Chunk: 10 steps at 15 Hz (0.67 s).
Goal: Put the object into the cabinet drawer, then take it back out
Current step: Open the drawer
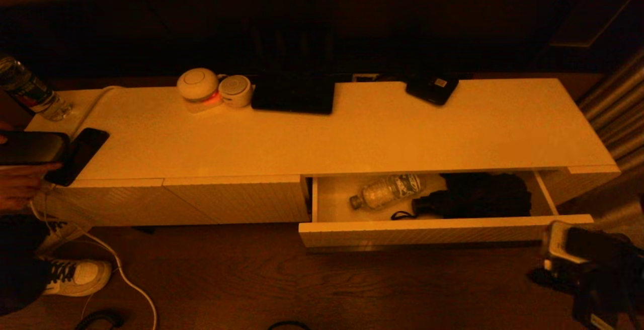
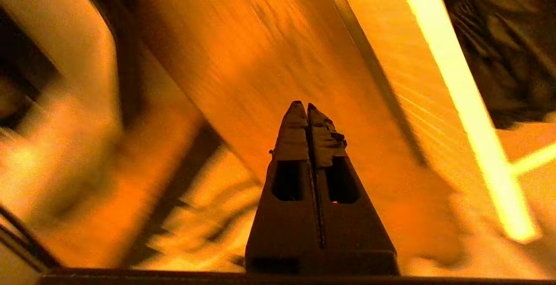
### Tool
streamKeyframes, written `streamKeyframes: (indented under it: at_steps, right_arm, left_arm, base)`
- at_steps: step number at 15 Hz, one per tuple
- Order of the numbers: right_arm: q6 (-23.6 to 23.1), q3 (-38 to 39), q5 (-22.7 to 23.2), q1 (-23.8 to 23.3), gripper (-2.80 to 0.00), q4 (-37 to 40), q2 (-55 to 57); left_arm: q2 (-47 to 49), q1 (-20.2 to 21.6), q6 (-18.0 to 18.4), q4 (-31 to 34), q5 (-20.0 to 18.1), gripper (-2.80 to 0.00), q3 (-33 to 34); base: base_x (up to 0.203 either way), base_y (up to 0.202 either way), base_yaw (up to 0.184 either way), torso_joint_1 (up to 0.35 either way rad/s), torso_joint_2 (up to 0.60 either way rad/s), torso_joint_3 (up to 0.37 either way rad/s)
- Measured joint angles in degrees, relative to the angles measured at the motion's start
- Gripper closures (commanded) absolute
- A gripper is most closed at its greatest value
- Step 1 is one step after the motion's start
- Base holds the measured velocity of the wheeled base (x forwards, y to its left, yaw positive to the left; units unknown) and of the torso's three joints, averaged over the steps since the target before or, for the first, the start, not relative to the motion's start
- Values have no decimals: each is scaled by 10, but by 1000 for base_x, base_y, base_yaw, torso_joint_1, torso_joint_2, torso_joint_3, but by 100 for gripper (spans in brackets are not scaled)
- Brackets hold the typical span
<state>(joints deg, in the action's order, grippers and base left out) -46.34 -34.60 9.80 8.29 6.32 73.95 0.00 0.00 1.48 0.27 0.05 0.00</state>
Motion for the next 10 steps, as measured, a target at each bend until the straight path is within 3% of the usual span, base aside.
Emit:
streamKeyframes:
  at_steps: [4,10]
  right_arm:
    - [193,-81,-9,49,0,5,80]
    - [372,-206,-84,65,0,7,194]
  left_arm:
    - [0,0,0,0,0,0,0]
    - [0,0,0,0,0,0,0]
  base:
    - [0,0,0,0,0,0]
    - [0,0,0,0,0,0]
